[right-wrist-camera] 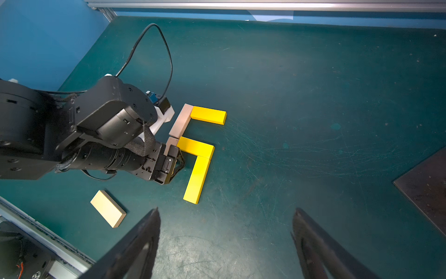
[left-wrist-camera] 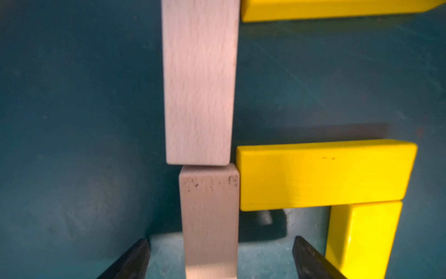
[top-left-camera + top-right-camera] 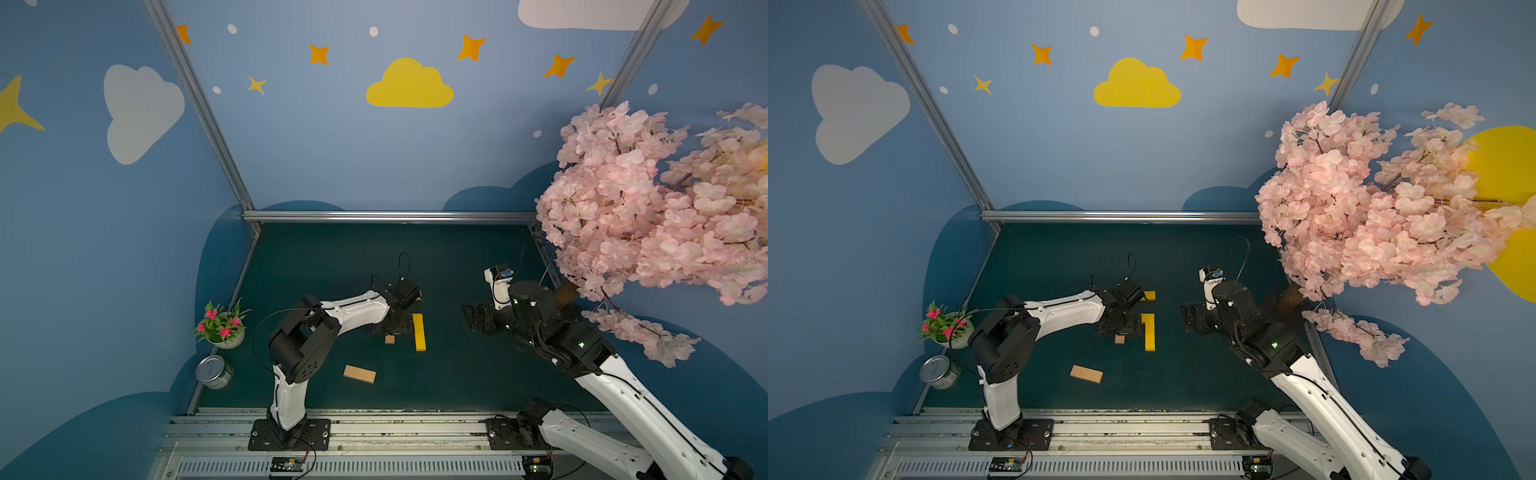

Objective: Assemble the number 6 with building blocks
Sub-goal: Assemble the building block at the center of the board, then pick up the building block from the center of the board.

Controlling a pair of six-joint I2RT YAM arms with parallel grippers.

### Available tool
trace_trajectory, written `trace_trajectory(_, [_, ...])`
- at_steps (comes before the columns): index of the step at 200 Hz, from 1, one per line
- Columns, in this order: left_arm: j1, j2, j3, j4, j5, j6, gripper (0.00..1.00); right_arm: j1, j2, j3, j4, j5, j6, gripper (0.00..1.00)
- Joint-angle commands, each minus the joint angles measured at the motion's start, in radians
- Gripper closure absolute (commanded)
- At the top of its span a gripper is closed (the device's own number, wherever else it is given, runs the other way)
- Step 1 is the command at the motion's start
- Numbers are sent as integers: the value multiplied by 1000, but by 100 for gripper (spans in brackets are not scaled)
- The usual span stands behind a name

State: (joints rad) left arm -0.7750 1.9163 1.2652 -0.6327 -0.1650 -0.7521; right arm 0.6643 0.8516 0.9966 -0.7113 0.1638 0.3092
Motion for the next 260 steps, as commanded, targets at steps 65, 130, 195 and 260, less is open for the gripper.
trace_trajectory(65, [205, -493, -66, 50, -102, 30, 1, -7, 65, 46, 14, -121, -90, 13])
trace_trajectory(130, [659, -900, -482, 159, 122, -14, 2, 106, 489, 154, 126, -597, -227, 17])
trace_trajectory(195, [739, -1016, -546, 36, 74, 42, 1, 418, 936, 452, -51, -392, -318, 25])
trace_trajectory(260, [822, -1018, -463, -82, 3, 81, 2, 549, 1204, 675, -130, -272, -326, 31])
